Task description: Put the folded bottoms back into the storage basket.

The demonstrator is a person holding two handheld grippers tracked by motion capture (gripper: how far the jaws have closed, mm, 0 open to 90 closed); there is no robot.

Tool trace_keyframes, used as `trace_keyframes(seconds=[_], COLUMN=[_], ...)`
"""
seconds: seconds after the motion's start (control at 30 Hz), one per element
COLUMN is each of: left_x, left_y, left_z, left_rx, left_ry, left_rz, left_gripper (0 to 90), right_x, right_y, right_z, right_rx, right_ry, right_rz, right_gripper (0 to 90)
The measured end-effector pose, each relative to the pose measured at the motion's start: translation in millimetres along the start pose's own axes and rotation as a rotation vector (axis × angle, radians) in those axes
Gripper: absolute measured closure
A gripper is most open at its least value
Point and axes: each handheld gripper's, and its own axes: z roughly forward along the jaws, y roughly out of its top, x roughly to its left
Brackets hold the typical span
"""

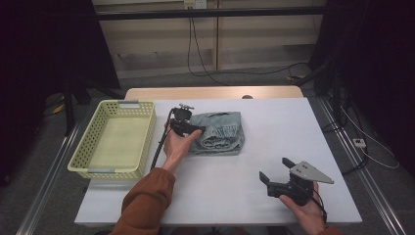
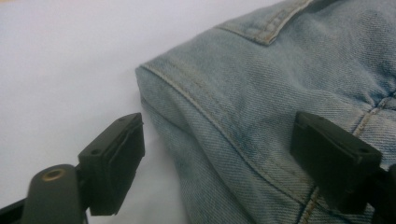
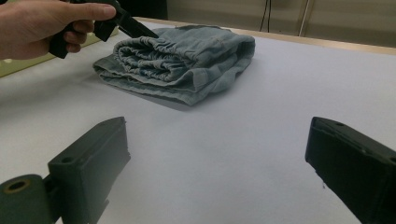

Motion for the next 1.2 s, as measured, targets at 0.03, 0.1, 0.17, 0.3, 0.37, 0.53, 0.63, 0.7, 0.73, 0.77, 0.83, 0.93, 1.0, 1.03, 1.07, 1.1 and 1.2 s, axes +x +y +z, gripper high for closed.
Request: trace_keyframes(seconds=[0.03,0.1,0.17,0.3,0.37,0.53,0.63,0.7,0.73,0.77,0.83,0.93,1.0,1.03,1.07,1.1,1.2], left_x=[1.5,3.5,7.1,10.6,11.2,10.4,8.3,7.7,7.8,7.6,5.7,4.9,2.7,1.6,-1.4,-4.1,-3.8], left_y=[-1.2,-3.9,-6.2,-12.6,-13.4,-14.9,-14.4,-14.4,-14.1,-14.1,-14.7,-14.9,-15.0,-15.4,-15.6,-14.6,-14.3], left_z=[-0.1,0.8,1.0,1.9,2.4,3.3,3.0,2.5,2.4,2.5,3.2,3.6,3.6,3.8,3.6,2.9,2.7], left_rx=[0.009,0.014,0.017,0.008,0.008,0.009,0.019,0.021,0.026,0.027,0.023,0.022,0.027,0.026,0.016,0.019,0.021], left_ry=[0.002,0.014,-0.002,-0.033,-0.048,-0.055,-0.064,-0.086,-0.104,-0.112,-0.14,-0.152,-0.173,-0.18,-0.163,-0.153,-0.16], left_rz=[0.009,0.003,-0.016,-0.058,-0.077,-0.092,-0.094,-0.103,-0.105,-0.108,-0.121,-0.129,-0.128,-0.133,-0.125,-0.104,-0.1], left_gripper=[19.1,19.5,19.5,22.9,25.3,25.2,28.5,34.3,38.4,41.6,50.7,54.4,64.4,65.9,65.9,67.1,69.9], right_x=[0.0,-0.2,-0.1,-0.1,0.1,0.4,0.9,1.4,1.6,1.7,1.7,1.7,1.8,1.8,1.8,1.7,1.8], right_y=[0.0,-0.1,-0.1,-0.1,-0.1,-0.1,0.0,0.2,0.4,0.4,0.5,0.5,0.4,0.5,0.5,0.4,0.6], right_z=[0.1,0.2,0.1,0.0,0.0,0.1,0.6,0.6,0.6,0.6,0.4,0.5,0.6,0.5,0.5,0.3,0.3], right_rx=[0.0,0.002,0.002,0.002,0.004,0.004,0.004,0.004,0.004,0.004,0.004,0.004,0.004,0.004,0.004,0.004,0.004], right_ry=[0.0,0.001,0.001,0.001,0.0,-0.002,-0.001,-0.001,-0.003,-0.003,-0.004,-0.004,-0.004,-0.005,-0.005,-0.005,-0.006], right_rz=[0.0,-0.003,-0.003,-0.004,-0.005,-0.006,-0.008,-0.01,-0.01,-0.008,-0.009,-0.011,-0.011,-0.01,-0.01,-0.012,-0.009], right_gripper=[6.1,6.1,6.1,6.1,6.2,6.2,6.2,6.2,6.2,6.2,6.3,6.3,6.3,6.3,6.3,6.3,6.3])
